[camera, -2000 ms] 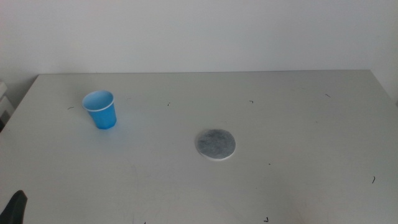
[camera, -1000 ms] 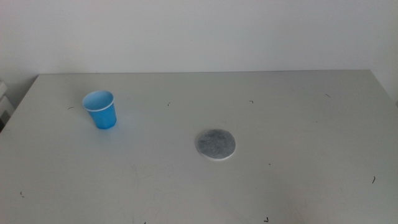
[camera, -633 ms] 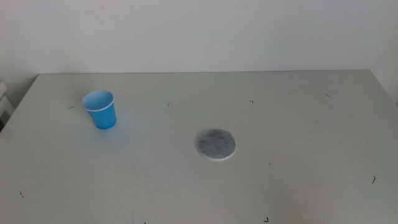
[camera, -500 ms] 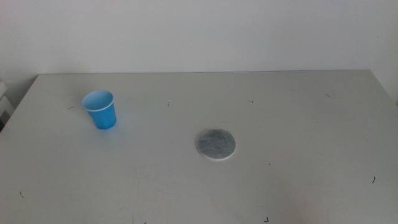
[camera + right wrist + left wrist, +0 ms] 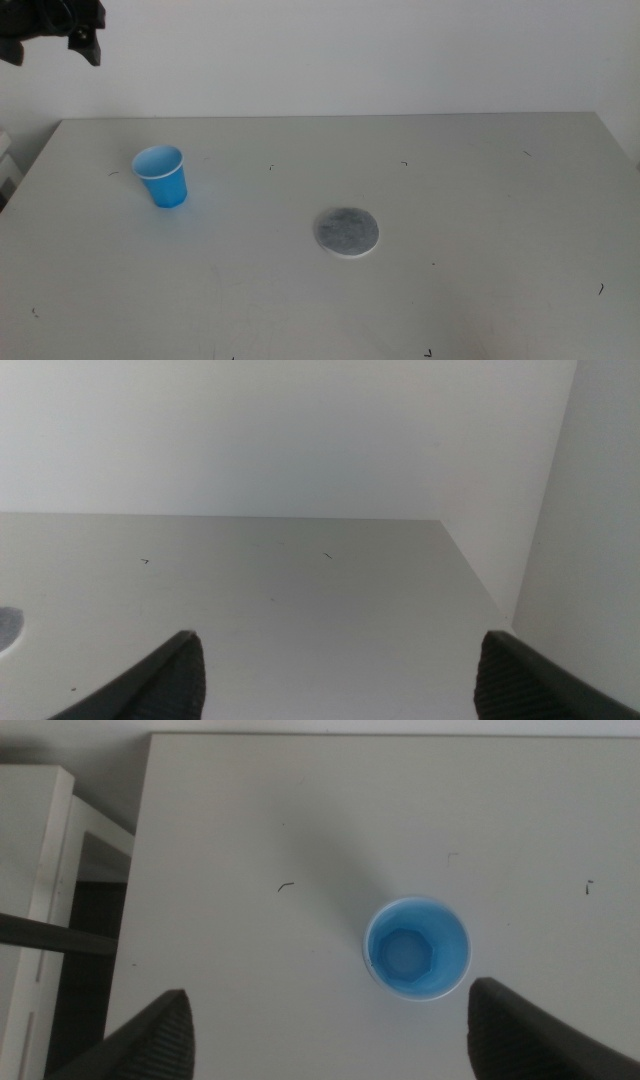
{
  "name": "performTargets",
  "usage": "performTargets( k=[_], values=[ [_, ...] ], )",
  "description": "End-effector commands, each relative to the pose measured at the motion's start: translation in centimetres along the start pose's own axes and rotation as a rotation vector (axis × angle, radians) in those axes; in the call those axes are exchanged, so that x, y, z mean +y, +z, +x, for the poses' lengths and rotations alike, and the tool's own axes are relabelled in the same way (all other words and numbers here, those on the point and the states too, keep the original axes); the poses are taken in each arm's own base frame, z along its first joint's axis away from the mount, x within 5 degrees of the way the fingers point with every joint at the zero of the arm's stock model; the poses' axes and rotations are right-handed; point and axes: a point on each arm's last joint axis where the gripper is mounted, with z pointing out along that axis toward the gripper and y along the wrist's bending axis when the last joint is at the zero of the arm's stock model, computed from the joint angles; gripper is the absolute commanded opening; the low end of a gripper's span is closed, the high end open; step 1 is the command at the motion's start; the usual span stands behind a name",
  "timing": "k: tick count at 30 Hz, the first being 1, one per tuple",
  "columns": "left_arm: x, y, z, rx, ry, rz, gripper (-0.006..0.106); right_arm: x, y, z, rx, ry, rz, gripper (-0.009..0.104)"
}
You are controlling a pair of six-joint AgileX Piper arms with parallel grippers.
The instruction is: Place an empty cup on a cup mat.
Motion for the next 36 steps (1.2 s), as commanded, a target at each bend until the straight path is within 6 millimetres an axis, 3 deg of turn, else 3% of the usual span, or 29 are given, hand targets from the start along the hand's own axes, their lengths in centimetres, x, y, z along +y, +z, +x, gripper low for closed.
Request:
performTargets(
  k=[1, 18, 28, 31, 36],
  values=[
    [-0.3, -1.0, -1.0, -0.074, -0.002, 0.016, 0.105, 0.0, -0.3, -1.1, -0.110, -0.019, 0.000, 0.094],
    [-2.1, 12.9, 0.3, 0.146, 0.028, 0.083, 0.105, 0.0, -0.3, -1.1, -0.110, -0.019, 0.000, 0.094],
    [-2.6, 17.8, 1.4, 0.179, 0.015, 0.096, 0.103, 0.0, -0.3, -1.1, -0.110, -0.019, 0.000, 0.094],
    [-2.7, 18.6, 1.7, 0.196, 0.013, 0.098, 0.095, 0.0, -0.3, -1.1, -0.110, -0.019, 0.000, 0.094],
    [-2.8, 19.1, 1.9, 0.205, 0.007, 0.104, 0.069, 0.0, -0.3, -1.1, -0.110, -0.019, 0.000, 0.094]
  ],
)
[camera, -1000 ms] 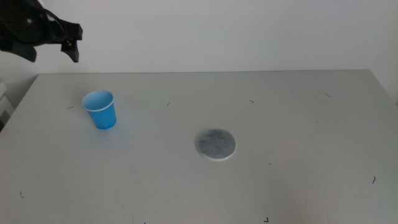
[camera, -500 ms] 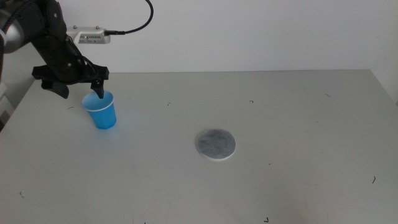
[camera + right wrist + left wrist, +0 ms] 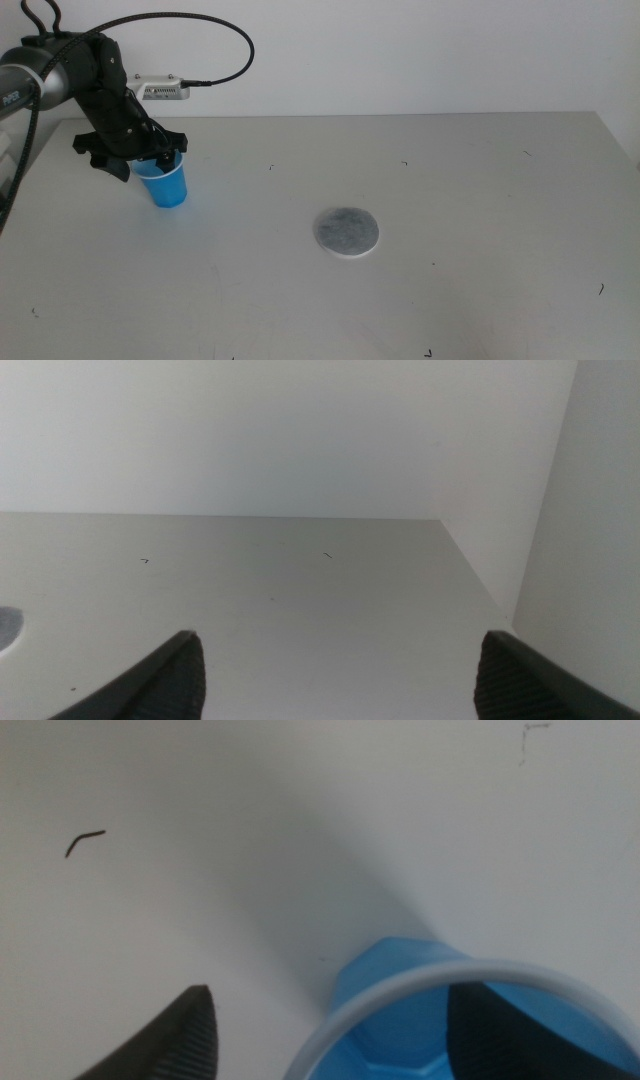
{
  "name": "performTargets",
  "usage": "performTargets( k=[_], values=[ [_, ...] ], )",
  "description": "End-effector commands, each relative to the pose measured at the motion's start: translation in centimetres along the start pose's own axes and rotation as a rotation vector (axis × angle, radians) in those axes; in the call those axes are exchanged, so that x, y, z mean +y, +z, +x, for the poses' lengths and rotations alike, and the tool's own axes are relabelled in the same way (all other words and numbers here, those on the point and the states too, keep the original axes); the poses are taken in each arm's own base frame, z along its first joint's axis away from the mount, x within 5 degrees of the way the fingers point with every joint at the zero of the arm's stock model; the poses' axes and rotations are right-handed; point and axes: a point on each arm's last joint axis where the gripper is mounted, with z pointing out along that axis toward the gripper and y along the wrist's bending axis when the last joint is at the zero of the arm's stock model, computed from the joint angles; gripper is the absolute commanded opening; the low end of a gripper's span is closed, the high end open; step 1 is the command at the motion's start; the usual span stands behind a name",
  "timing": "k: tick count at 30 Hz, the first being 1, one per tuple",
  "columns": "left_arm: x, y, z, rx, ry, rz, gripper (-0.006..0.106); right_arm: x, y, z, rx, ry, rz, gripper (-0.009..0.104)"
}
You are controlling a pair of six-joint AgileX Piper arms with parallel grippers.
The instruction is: Place an empty cup on a cup mat.
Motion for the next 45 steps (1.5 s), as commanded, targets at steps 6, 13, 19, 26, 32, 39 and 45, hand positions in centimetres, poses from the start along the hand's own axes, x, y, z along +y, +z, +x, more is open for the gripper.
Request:
performTargets(
  k=[6, 13, 19, 26, 32, 39, 45],
  values=[
    [-0.4, -3.9, -1.4, -0.129, -0.003, 0.015, 0.035, 0.0, -0.3, -1.1, -0.110, -0.019, 0.000, 0.094],
    [-0.4, -4.1, -1.2, -0.115, -0.006, 0.015, 0.000, 0.0, -0.3, -1.1, -0.110, -0.019, 0.000, 0.094],
    [-0.5, -6.5, -1.2, -0.150, -0.025, 0.020, 0.000, 0.0, -0.3, -1.1, -0.110, -0.019, 0.000, 0.094],
    [-1.3, -11.9, -0.5, -0.187, -0.063, 0.103, 0.000, 0.0, -0.3, -1.1, -0.110, -0.019, 0.000, 0.094],
    [-3.8, -15.4, 0.6, -0.195, -0.067, 0.177, 0.000, 0.0, -0.3, -1.1, -0.110, -0.019, 0.000, 0.094],
    [-9.7, -16.5, 1.9, -0.188, 0.010, 0.241, 0.000, 0.0, -0.3, -1.1, -0.110, -0.019, 0.000, 0.094],
    [-14.8, -16.7, 3.3, -0.187, 0.110, 0.294, 0.000, 0.0, -0.3, -1.1, -0.110, -0.019, 0.000, 0.094]
  ],
)
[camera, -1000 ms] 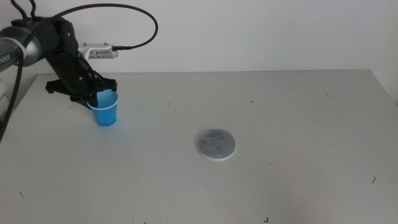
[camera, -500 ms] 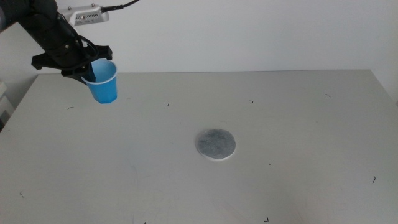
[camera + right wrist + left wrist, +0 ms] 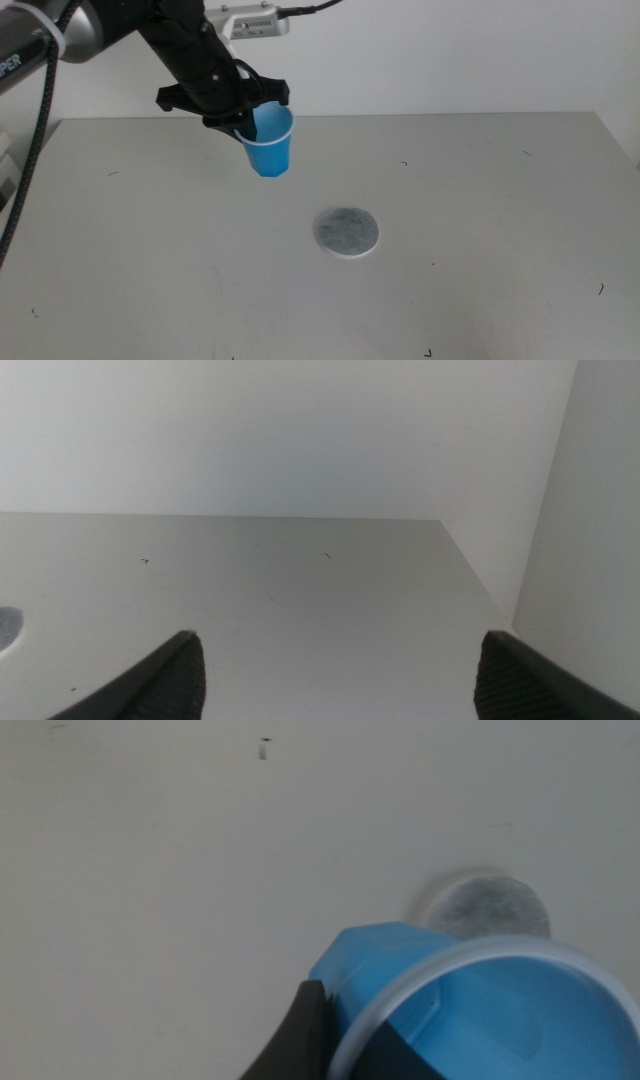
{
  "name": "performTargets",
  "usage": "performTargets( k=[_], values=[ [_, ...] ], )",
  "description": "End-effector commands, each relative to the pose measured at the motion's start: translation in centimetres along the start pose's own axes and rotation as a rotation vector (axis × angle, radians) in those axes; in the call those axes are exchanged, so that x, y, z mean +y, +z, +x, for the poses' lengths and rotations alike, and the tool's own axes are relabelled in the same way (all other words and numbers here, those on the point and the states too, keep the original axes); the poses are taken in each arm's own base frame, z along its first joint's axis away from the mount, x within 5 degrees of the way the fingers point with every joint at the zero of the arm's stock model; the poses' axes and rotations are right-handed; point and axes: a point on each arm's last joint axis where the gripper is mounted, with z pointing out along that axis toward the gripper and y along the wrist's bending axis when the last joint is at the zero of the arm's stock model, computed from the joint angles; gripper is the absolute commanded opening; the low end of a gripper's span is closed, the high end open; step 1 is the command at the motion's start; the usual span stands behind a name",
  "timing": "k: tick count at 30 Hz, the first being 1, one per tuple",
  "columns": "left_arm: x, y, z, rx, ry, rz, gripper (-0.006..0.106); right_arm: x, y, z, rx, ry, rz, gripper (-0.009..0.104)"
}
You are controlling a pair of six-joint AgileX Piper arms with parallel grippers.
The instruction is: Place an empty cup on a cup mat.
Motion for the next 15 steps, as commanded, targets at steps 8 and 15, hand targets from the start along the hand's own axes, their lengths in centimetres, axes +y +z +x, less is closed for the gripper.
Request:
performTargets(
  k=[8, 15],
  values=[
    [-6.8, -0.5, 0.5, -0.114, 0.091, 0.112, 0.000, 0.0, -0.3, -1.1, -0.110, -0.019, 0.000, 0.094],
    [-9.2, 3.6, 1.3, -0.068, 0.139, 0.120, 0.000, 0.0, -0.3, -1.1, -0.110, -0.019, 0.000, 0.094]
  ],
)
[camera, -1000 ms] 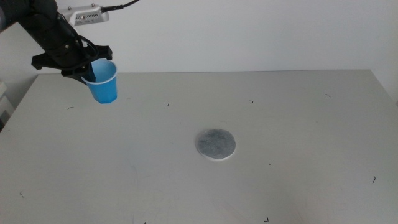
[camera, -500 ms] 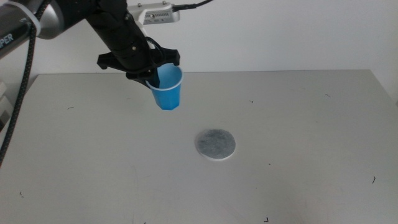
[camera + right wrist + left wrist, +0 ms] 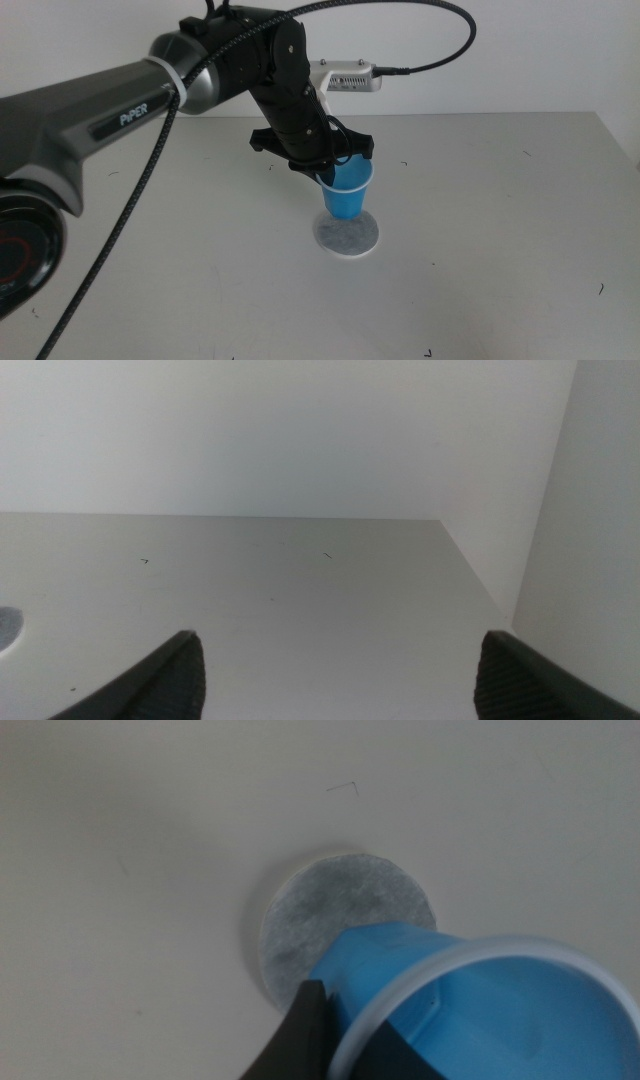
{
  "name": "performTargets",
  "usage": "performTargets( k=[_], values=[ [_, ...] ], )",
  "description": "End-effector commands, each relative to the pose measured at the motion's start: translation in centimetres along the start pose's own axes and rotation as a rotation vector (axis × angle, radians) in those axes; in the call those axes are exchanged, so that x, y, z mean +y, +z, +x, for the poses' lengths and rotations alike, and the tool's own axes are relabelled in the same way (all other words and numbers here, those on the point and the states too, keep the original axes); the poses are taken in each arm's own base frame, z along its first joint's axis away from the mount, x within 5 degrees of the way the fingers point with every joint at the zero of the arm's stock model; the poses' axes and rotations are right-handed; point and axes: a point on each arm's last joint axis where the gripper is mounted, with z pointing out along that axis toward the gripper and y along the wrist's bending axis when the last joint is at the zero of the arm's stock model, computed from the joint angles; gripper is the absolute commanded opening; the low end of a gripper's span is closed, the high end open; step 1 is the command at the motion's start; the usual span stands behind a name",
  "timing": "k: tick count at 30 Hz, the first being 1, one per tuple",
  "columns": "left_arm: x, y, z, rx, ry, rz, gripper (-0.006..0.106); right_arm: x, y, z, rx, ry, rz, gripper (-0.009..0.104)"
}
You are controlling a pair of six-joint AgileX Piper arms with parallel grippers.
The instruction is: Place an empty cup on a cup mat.
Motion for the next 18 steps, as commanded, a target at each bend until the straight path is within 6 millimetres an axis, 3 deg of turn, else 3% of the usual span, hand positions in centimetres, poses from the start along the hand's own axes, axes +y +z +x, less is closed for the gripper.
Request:
performTargets(
  k=[1, 12, 17, 18],
  values=[
    [-1.3, -2.1, -1.1, -0.117, 0.004, 0.042, 0.000, 0.0, -0.3, -1.1, -0.110, -0.019, 0.000, 0.094],
    [-1.0, 2.6, -0.9, -0.071, -0.003, 0.029, 0.000, 0.0, -0.3, -1.1, -0.110, -0.019, 0.000, 0.094],
    [-0.9, 3.3, -0.7, -0.053, -0.001, 0.027, 0.003, 0.0, -0.3, -1.1, -0.110, -0.019, 0.000, 0.094],
    [-0.9, 3.1, -0.7, -0.050, 0.005, 0.024, 0.008, 0.0, -0.3, -1.1, -0.110, -0.019, 0.000, 0.094]
  ],
)
